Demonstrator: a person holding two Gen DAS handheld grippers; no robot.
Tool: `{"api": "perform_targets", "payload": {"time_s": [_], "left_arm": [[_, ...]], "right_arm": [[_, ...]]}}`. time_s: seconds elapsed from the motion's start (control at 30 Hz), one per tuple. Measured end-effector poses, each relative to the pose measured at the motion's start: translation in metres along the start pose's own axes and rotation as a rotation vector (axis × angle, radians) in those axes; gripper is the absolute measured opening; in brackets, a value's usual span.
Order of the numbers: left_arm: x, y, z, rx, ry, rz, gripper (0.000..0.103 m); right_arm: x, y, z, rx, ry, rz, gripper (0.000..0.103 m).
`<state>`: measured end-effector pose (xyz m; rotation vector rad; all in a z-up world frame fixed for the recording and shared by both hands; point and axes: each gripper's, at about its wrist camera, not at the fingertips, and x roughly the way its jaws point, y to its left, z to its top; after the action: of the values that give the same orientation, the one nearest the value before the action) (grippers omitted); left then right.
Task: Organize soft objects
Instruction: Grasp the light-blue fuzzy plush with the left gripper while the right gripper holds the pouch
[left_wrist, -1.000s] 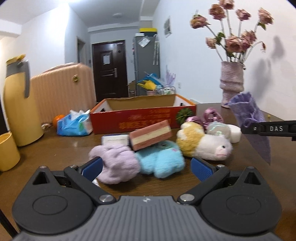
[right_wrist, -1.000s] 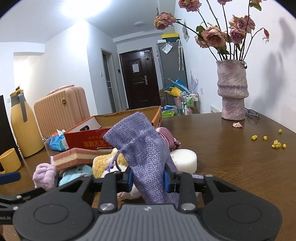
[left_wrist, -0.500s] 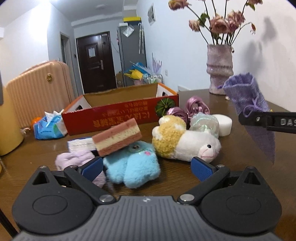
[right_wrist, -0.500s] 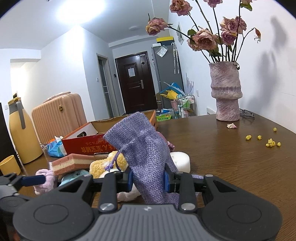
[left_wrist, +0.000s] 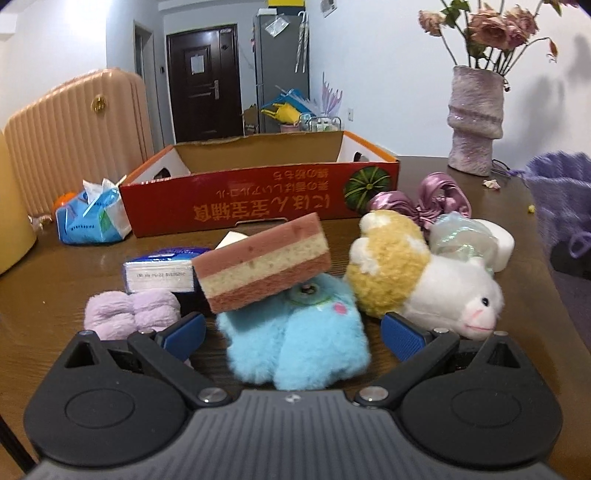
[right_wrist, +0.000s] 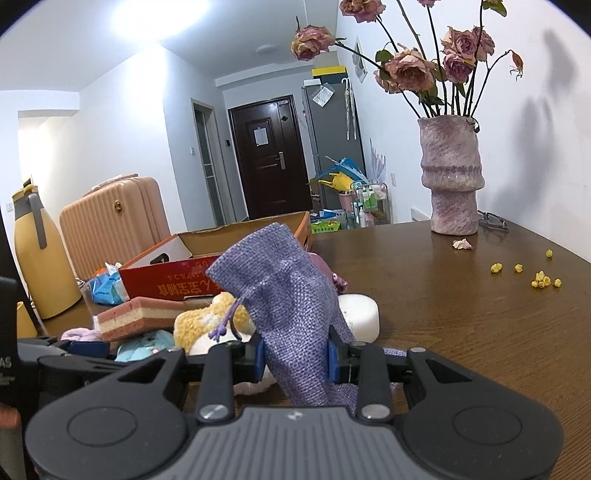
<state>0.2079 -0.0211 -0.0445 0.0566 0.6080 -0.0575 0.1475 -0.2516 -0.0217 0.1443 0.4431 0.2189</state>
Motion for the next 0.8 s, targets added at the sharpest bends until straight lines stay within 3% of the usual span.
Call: {"api": "perform_targets", "payload": {"time_s": [0.67, 0.8], "left_arm": [[0.027, 0.011, 0.003, -0.035, 0.088, -0.032, 0.103], [0.026, 0.011, 0.002, -0.033, 0.087, -0.028, 0.094]], "right_arm": [[0.01, -0.001, -0.002, -0.013, 0.031, -0.037, 0.031], [0.01, -0.002, -0.002, -0.011, 0.026, -0.039, 0.03]]}}
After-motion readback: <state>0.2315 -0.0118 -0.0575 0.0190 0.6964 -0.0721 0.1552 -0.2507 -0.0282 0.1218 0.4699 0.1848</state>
